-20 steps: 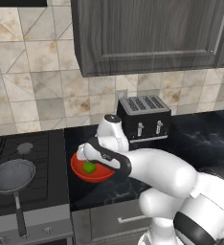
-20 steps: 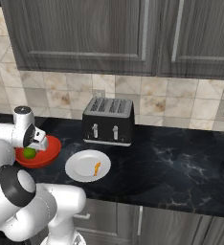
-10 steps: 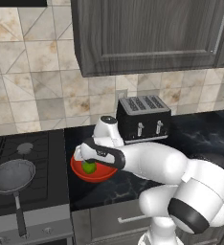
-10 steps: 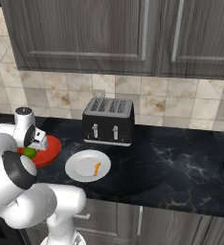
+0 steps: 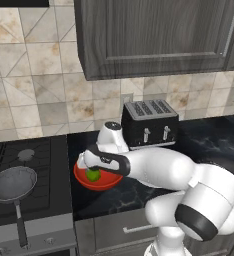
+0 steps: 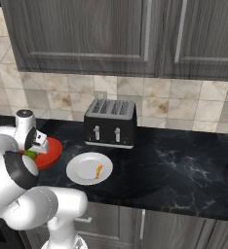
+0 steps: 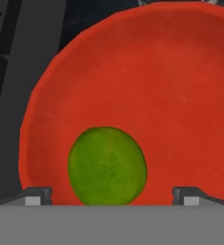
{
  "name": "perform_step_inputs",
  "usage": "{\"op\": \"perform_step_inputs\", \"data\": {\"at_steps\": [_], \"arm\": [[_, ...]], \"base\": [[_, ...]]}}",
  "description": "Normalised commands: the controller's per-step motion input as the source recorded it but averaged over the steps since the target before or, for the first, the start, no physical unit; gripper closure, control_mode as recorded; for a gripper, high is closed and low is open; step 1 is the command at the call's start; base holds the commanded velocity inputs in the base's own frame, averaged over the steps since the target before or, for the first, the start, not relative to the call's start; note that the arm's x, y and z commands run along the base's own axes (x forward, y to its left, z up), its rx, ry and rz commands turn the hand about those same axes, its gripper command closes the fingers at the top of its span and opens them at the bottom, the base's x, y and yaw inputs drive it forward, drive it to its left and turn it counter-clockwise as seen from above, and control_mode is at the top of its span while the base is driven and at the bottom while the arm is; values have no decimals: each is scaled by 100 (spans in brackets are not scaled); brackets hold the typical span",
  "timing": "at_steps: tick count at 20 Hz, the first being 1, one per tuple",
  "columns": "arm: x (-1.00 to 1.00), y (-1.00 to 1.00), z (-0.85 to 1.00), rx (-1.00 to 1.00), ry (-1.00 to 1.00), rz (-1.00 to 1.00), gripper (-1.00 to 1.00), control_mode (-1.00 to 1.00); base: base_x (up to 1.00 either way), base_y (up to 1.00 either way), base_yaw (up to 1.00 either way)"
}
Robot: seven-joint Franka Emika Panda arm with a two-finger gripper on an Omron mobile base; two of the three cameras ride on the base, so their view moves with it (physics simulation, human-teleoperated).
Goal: Place the shrimp on the plate and place the lime on the same plate.
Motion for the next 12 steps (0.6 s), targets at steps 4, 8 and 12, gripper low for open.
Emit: {"op": "perform_step_inputs", "data": {"at_steps": [4,8,12], "arm": [[0,0,-12,0,0,0,-100,-100],[0,0,-16,0,0,0,-100,-100],[1,0,-9,0,0,0,-100,-100]], "base": [[0,0,0],[0,0,0],[0,0,0]]}}
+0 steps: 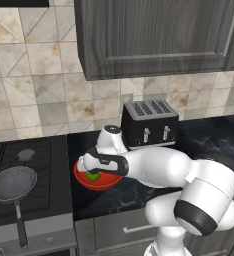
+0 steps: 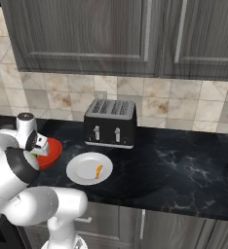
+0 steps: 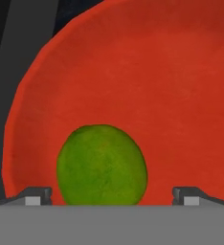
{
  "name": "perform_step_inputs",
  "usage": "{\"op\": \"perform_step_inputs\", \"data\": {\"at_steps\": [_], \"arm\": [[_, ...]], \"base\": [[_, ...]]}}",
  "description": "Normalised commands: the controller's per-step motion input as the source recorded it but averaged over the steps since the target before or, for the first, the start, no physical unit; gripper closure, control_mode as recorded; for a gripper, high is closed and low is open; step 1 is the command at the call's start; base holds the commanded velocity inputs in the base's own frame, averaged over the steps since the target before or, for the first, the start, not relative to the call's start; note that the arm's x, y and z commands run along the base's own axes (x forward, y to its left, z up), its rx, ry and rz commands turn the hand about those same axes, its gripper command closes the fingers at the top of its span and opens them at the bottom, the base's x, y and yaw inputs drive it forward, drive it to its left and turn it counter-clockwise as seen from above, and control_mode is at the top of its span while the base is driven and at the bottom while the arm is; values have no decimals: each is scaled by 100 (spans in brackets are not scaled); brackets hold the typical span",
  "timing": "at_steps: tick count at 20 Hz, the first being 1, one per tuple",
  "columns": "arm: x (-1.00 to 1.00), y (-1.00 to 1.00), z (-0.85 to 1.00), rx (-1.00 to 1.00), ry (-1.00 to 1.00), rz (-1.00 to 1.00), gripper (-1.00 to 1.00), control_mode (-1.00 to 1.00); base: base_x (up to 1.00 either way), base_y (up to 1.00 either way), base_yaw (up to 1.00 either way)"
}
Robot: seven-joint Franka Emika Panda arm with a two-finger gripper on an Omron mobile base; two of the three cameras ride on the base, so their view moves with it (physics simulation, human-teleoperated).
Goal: Place the shrimp on the plate and place the lime on the same plate.
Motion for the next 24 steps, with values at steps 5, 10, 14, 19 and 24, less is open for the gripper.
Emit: {"op": "perform_step_inputs", "data": {"at_steps": [5,10,14,19,24], "arm": [[0,0,-6,0,0,0,-100,-100],[4,2,-3,0,0,0,-100,-100],[6,1,-3,0,0,0,-100,-100],[0,6,-10,0,0,0,-100,-100],[0,7,-12,0,0,0,-100,-100]], "base": [[0,0,0],[0,0,0],[0,0,0],[0,0,0],[0,0,0]]}}
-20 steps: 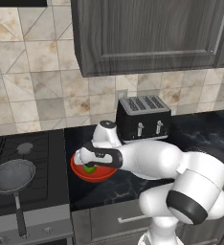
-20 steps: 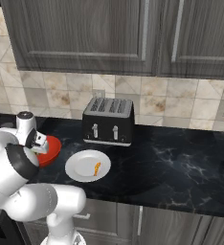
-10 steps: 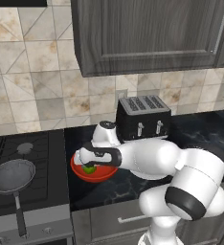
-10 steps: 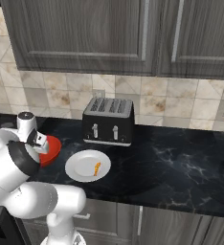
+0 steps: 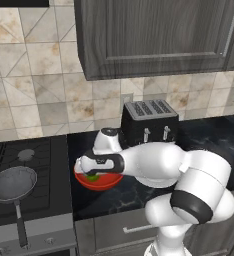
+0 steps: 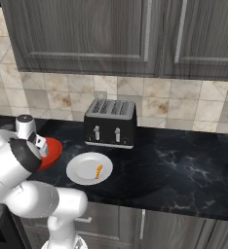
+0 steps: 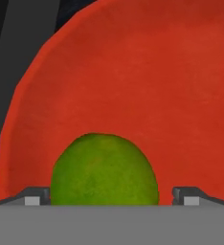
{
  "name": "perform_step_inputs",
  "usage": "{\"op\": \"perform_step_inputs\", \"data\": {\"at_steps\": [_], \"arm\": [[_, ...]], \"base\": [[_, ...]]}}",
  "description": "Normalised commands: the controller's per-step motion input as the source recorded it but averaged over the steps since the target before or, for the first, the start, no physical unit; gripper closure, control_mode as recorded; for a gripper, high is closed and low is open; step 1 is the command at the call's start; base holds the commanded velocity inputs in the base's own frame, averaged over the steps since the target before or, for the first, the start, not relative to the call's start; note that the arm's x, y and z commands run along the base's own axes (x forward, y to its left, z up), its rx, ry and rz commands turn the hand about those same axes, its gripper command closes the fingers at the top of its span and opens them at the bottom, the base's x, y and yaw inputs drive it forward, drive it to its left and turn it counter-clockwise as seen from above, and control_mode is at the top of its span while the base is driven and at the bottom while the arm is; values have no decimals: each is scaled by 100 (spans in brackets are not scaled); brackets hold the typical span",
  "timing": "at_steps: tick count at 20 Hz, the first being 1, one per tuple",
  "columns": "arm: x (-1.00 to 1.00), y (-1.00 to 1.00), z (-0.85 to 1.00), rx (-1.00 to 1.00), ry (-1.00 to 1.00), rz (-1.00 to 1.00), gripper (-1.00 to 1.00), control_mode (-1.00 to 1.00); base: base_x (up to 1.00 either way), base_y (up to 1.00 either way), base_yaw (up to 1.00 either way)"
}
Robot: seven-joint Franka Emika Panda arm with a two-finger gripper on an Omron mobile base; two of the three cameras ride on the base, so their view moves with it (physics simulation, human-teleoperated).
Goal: Place the shrimp on the plate and place the lime on the same plate.
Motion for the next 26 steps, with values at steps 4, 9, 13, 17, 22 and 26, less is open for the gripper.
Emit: {"op": "perform_step_inputs", "data": {"at_steps": [4,9,13,17,22,26], "arm": [[0,6,-16,0,0,0,100,-100],[0,0,0,0,0,0,100,-100],[-1,0,0,0,-1,0,100,-100],[-12,0,30,0,-10,0,100,-100],[-27,-13,69,0,-7,0,100,-100],[-27,-39,74,-1,0,0,100,-100]], "base": [[0,0,0],[0,0,0],[0,0,0],[0,0,0],[0,0,0],[0,0,0]]}}
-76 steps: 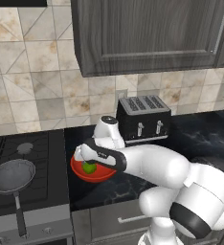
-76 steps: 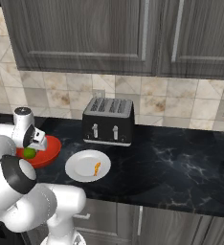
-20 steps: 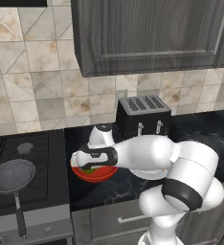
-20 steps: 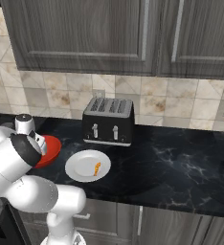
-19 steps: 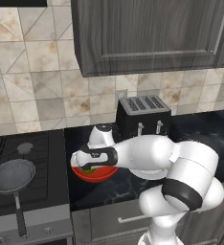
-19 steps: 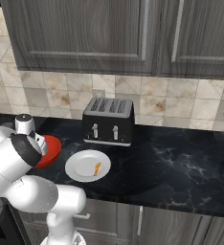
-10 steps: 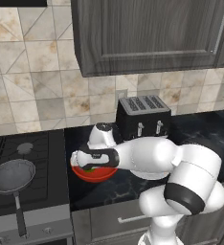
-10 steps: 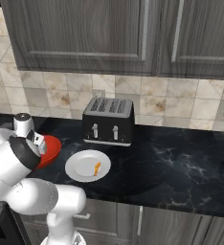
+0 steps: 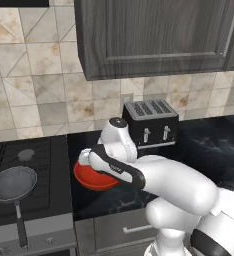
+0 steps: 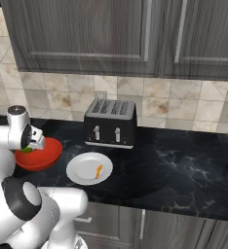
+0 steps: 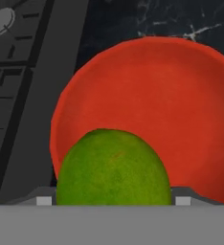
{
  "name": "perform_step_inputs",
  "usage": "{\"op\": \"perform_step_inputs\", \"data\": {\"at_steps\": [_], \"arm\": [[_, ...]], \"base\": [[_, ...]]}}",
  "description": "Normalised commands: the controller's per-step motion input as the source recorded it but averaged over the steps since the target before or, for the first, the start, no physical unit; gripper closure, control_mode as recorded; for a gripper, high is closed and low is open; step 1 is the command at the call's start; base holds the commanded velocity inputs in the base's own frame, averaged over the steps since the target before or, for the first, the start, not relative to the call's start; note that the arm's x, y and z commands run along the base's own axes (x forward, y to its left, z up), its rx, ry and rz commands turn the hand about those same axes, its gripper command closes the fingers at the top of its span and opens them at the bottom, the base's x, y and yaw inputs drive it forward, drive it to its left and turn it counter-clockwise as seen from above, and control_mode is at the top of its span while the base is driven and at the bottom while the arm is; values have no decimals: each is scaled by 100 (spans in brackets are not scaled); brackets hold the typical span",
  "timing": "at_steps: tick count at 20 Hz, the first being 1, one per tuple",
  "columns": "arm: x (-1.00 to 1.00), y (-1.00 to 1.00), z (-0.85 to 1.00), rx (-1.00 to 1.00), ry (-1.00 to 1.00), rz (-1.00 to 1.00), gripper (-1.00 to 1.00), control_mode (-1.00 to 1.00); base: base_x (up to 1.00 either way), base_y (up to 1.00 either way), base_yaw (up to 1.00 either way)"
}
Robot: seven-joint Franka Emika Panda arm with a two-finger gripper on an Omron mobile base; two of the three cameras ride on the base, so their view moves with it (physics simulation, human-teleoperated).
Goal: Place the shrimp on the plate and place the lime on the same plate.
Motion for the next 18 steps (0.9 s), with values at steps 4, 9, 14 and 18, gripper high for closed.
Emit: {"op": "perform_step_inputs", "data": {"at_steps": [4,9,14,18], "arm": [[-29,-64,66,-2,0,0,100,-100],[-9,-71,39,-8,0,-2,100,-100],[-15,-74,17,-13,0,-1,100,-100],[-20,-71,4,-15,0,0,100,-100]], "base": [[0,0,0],[0,0,0],[0,0,0],[0,0,0]]}}
